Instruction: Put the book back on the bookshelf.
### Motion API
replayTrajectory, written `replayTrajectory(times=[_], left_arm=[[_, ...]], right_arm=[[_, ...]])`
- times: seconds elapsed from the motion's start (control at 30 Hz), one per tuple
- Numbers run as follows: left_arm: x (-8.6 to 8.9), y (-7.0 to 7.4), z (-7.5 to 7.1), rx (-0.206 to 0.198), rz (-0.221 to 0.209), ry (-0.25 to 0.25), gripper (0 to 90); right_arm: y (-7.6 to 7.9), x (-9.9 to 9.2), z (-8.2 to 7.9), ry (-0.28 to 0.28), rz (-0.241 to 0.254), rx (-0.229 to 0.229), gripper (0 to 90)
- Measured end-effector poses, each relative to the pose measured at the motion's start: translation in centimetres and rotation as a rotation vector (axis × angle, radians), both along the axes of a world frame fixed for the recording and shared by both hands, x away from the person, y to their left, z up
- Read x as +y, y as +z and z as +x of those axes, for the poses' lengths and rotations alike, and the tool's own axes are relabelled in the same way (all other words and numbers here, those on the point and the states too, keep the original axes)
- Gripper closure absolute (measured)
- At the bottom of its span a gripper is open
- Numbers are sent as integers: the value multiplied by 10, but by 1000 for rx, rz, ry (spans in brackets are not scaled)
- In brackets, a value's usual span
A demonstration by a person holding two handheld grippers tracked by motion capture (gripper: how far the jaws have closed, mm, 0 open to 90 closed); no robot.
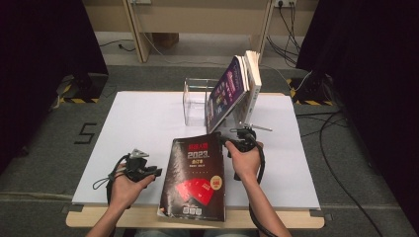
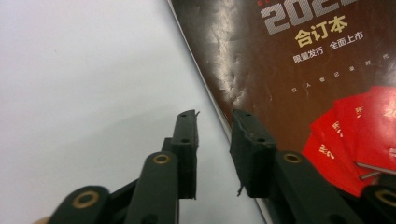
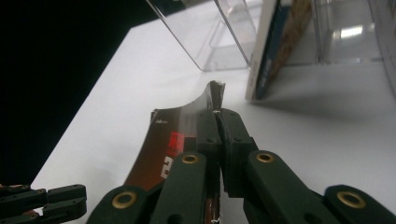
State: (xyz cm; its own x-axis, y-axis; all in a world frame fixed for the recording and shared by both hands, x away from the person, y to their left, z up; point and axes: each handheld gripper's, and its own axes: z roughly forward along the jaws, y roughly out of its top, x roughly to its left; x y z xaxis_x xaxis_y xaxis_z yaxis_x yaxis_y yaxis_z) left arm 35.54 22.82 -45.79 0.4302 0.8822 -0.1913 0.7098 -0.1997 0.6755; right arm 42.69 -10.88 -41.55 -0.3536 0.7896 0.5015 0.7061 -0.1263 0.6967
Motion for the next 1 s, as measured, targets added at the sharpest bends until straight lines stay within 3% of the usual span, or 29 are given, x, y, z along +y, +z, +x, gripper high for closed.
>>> replayTrajectory(times=[0.43, 0.7, 1.0], left_arm=[[-5, 16, -4, -103, -49, 3, 582], [-13, 27, -6, -165, -92, -20, 541], [-25, 42, -7, -208, -115, -56, 533]], right_arm=[[44, 12, -14, -43, -4, -212, 881], [61, 18, -16, -80, -9, -290, 881], [84, 21, -19, -120, -9, -388, 881]])
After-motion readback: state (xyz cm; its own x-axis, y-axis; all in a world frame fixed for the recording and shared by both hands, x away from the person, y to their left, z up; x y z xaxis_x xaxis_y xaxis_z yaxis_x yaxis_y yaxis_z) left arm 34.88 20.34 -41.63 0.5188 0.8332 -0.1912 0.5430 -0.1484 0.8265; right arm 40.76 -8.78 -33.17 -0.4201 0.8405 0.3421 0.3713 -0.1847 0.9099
